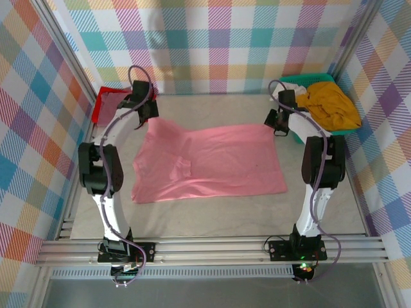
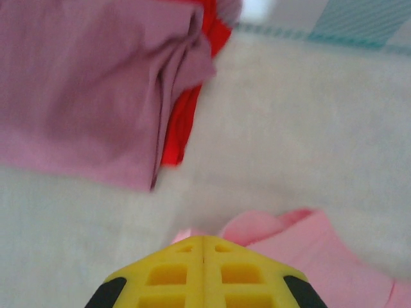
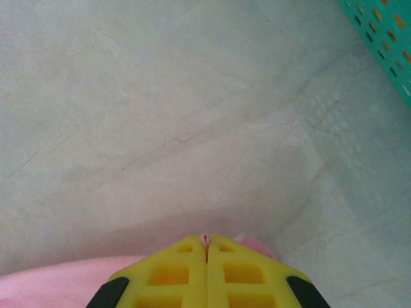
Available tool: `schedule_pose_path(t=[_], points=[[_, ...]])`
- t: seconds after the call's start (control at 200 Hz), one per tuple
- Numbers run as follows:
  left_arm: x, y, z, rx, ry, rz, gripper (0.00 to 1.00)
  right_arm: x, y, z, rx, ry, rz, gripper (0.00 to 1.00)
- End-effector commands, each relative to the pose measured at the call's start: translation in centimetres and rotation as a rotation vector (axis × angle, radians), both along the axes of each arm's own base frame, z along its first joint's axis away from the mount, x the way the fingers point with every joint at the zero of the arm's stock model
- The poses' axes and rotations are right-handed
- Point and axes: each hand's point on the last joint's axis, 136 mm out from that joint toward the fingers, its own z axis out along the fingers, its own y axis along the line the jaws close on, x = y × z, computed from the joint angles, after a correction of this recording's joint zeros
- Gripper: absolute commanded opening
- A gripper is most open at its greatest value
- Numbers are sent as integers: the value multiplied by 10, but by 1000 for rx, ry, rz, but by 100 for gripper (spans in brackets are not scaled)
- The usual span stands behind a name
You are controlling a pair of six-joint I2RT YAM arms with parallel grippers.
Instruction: Fold and stack the t-shirts
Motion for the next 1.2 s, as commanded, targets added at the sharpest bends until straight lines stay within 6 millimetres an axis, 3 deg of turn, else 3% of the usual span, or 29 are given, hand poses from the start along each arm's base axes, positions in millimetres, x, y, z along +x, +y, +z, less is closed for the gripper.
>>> schedule_pose_path(t=[0.0,0.08,0.175,0.3,0.405,0.63,0.855,1.075,1.195], points=[[-6,7,38,-13,-123,28,0,8,-2,31,5,-91,-7,0],[-7,8,40,5,-115,20,0,11,-1,37,4,-99,2,0],[-9,7,57,-1,-136,13,0,14,0,50,6,-131,10,0],[-24,4,75,-29,-170,16,0,6,-1,59,4,-148,2,0],[-48,3,67,-41,-138,35,0,-9,-7,55,-8,-140,-21,0],[-107,9,28,-93,-85,106,0,-48,-17,30,-23,-65,-82,0],[-138,9,-5,-113,-25,117,0,-52,-20,8,-42,6,-89,0],[-157,12,10,-109,-13,115,0,-56,-24,18,-44,-27,-118,0],[-169,10,9,-130,3,111,0,-64,-25,14,-43,-12,-133,0]])
